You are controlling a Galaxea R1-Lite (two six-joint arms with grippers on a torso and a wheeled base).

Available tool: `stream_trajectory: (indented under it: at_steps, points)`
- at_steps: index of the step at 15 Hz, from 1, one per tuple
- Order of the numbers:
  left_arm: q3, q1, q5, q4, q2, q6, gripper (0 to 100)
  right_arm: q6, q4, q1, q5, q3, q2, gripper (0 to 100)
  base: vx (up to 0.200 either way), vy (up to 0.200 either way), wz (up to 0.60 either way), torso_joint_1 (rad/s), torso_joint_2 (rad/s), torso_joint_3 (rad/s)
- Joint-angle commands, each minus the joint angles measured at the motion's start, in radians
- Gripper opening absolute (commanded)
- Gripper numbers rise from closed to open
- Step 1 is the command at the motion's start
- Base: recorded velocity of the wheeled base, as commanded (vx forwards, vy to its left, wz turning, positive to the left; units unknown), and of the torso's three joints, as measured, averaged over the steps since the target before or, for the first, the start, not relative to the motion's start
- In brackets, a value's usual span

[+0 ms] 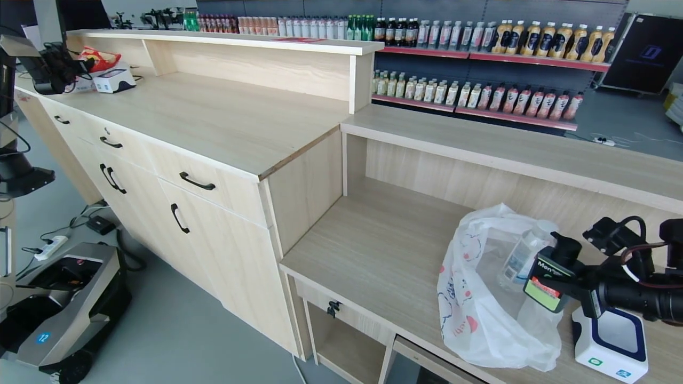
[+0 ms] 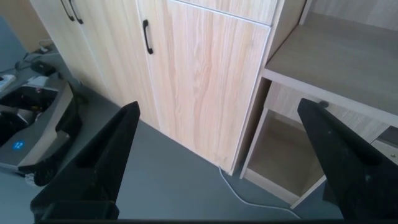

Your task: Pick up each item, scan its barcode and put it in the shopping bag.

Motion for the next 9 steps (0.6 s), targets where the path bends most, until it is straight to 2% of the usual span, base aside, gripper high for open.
stream_trajectory:
  at_steps: [1,3,4,9]
  points:
    - [0.0,0.0,0.001,0.0,0.0,0.0,100,-0.022,-0.03,-0.021,0.06,-0.003,0.121,0,0.0,0.0,0.0,0.0,0.0,0.0]
    - [0.0,0.0,0.001,0.0,0.0,0.0,100,-0.024,-0.055,-0.017,0.068,-0.014,0.156,0,0.0,0.0,0.0,0.0,0.0,0.0]
    - [0.0,0.0,0.001,0.0,0.0,0.0,100,-0.024,-0.084,-0.017,0.12,-0.019,0.188,0,0.0,0.0,0.0,0.0,0.0,0.0]
    - [0.0,0.001,0.001,0.0,0.0,0.0,100,-0.019,-0.221,0.003,0.203,-0.054,0.317,0,0.0,0.0,0.0,0.0,0.0,0.0]
